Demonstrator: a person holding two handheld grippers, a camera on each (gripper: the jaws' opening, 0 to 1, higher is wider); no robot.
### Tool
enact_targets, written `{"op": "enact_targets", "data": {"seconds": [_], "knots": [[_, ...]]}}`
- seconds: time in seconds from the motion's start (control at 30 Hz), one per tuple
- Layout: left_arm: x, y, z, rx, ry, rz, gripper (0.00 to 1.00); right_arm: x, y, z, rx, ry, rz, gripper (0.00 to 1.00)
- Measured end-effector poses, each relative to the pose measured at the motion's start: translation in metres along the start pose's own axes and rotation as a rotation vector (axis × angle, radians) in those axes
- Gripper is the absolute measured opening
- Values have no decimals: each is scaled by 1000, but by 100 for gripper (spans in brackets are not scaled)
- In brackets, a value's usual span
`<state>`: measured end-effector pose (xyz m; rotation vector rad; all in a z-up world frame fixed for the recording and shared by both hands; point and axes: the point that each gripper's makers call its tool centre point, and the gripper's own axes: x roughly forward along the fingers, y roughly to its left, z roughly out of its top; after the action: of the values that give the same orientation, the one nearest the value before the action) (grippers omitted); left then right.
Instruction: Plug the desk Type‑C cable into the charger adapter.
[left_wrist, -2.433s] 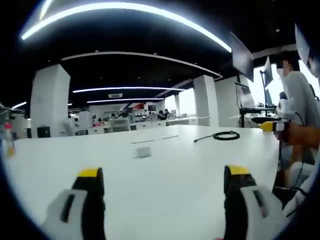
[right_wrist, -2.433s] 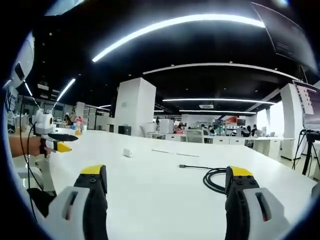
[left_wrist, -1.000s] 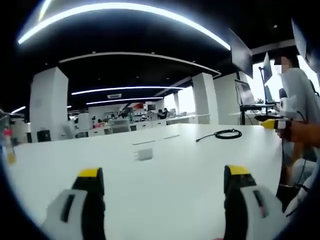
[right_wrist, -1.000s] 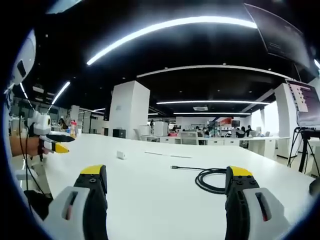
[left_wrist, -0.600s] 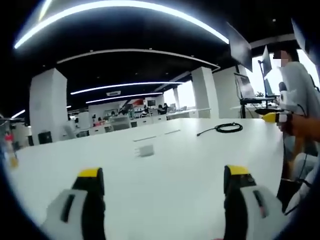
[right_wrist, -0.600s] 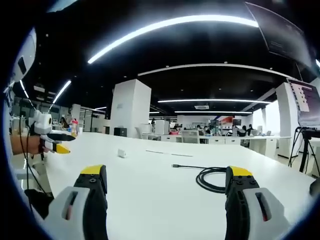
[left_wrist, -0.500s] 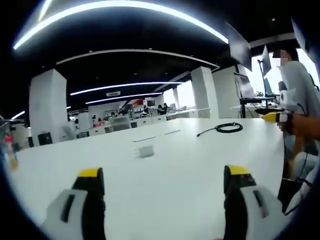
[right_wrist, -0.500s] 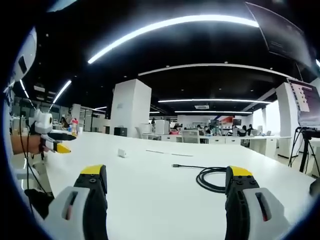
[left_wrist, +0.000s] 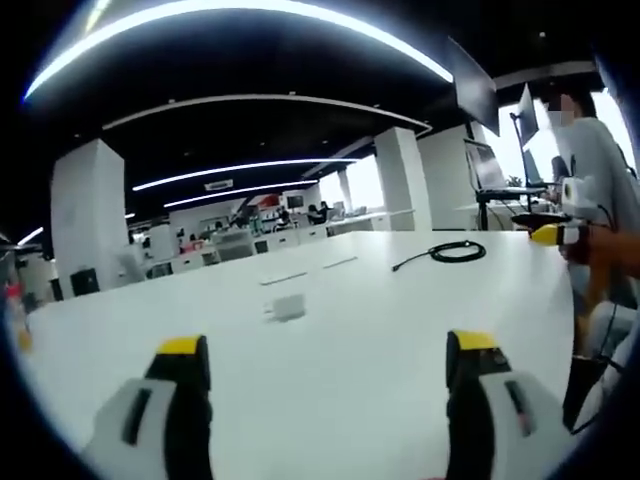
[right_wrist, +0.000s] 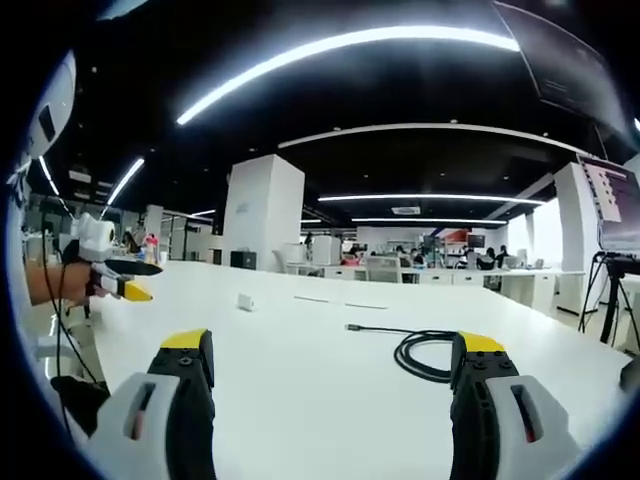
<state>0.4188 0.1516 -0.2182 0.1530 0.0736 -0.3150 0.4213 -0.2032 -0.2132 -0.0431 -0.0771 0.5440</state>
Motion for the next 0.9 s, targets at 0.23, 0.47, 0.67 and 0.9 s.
{"op": "enact_targets", "data": {"seconds": [0.23,0.47,0.67,0.9], "knots": [[17,8,4,-20,3,4,96,2,-1,-2,10,7,3,100],[38,14,9,4,22,-27,96,2,-13,-5,15,10,-4,100],[58,19,16,-20,6,-58,96,1,-14,-4,17,13,-7,100],[82,25,16,26,26,-98,96,4,-12,-4,17,22,-4,100]]}}
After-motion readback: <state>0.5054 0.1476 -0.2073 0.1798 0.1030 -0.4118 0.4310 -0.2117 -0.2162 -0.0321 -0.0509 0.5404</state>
